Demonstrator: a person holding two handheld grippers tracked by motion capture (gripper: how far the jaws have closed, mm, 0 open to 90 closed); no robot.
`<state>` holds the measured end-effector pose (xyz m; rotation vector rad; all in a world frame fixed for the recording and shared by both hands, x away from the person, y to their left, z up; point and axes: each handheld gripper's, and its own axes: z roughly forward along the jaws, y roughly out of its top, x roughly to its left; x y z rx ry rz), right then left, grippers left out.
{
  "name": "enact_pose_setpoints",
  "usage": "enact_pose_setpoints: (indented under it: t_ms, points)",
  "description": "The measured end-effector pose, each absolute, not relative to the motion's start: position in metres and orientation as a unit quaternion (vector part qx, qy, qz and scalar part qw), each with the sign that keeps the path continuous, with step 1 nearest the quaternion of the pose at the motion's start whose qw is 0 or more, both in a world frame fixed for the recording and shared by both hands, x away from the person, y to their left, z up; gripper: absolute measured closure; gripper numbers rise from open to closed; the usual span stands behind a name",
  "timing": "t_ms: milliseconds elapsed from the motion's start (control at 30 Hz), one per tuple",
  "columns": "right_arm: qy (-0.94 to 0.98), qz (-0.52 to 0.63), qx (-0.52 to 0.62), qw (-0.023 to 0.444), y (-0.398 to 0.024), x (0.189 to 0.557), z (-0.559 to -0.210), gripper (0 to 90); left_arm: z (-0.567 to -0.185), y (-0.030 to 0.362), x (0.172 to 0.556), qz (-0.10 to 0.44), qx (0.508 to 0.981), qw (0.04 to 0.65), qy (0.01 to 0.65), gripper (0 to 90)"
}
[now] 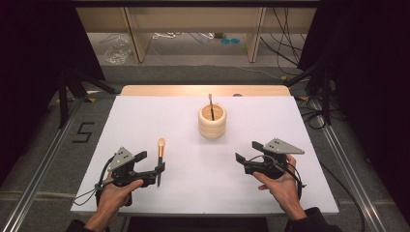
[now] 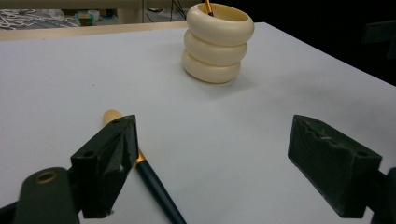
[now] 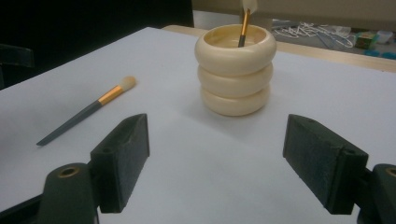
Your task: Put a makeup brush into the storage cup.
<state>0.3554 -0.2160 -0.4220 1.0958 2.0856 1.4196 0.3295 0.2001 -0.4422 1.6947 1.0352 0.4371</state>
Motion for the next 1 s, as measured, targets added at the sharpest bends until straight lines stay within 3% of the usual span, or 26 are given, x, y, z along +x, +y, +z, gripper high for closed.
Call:
enact_pose_setpoints:
  t_ms: [1000]
  points:
    - [0.750, 0.501, 0.380, 0.205, -0.216, 0.353, -0.428, 24.1, -0.447, 0.196, 0.342, 0.182, 0.721, 0.492, 0.453, 16.4]
